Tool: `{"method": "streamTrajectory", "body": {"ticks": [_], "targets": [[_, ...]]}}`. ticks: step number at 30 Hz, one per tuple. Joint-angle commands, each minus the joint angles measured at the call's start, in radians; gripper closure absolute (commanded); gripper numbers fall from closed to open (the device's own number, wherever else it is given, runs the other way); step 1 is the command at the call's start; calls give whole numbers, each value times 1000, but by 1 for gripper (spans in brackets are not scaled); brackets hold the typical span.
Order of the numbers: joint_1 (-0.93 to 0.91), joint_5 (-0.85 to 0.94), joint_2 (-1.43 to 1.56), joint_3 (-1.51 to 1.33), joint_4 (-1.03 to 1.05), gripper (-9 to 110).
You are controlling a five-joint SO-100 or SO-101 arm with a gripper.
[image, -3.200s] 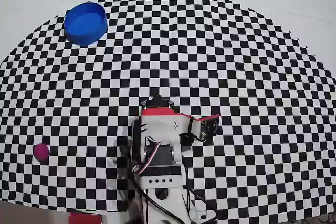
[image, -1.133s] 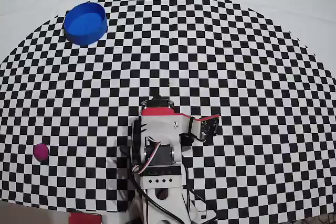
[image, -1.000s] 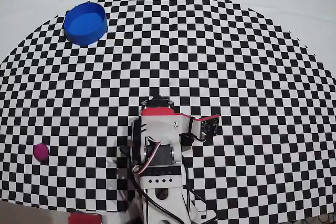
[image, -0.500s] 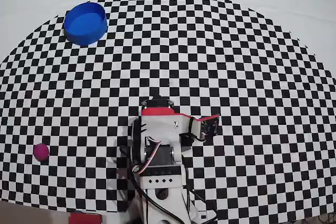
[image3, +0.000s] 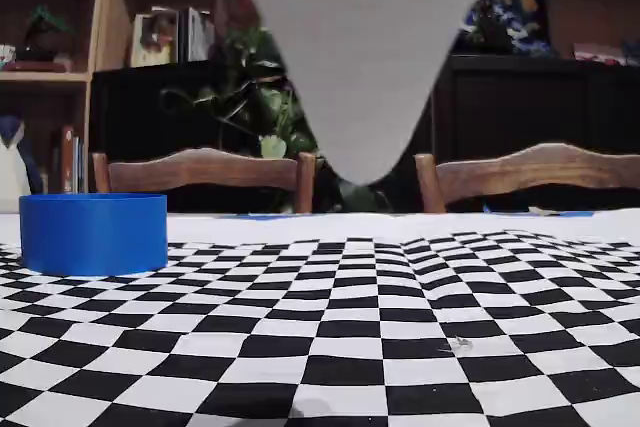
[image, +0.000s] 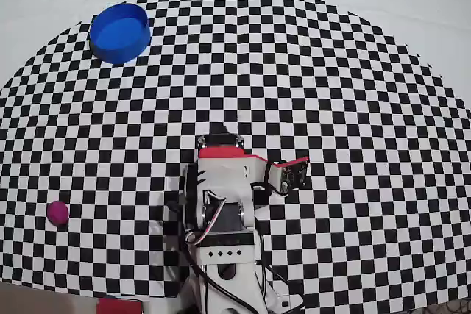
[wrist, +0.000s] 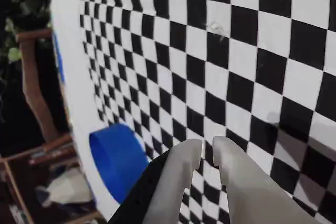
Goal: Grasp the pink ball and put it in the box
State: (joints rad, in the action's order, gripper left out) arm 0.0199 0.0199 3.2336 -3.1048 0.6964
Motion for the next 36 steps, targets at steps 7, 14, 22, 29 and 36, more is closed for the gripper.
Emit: {"method": "streamTrajectory", "body": {"ticks": [7, 14, 22, 29, 36], "targets": [[-5, 46, 18, -8, -305, 101], [-12, 514, 18, -8, -350, 86], [-17, 1150, 18, -8, -397, 77], [-12, 1473, 18, -8, -479, 72], [-18, 1565, 18, -8, -480, 72]]}}
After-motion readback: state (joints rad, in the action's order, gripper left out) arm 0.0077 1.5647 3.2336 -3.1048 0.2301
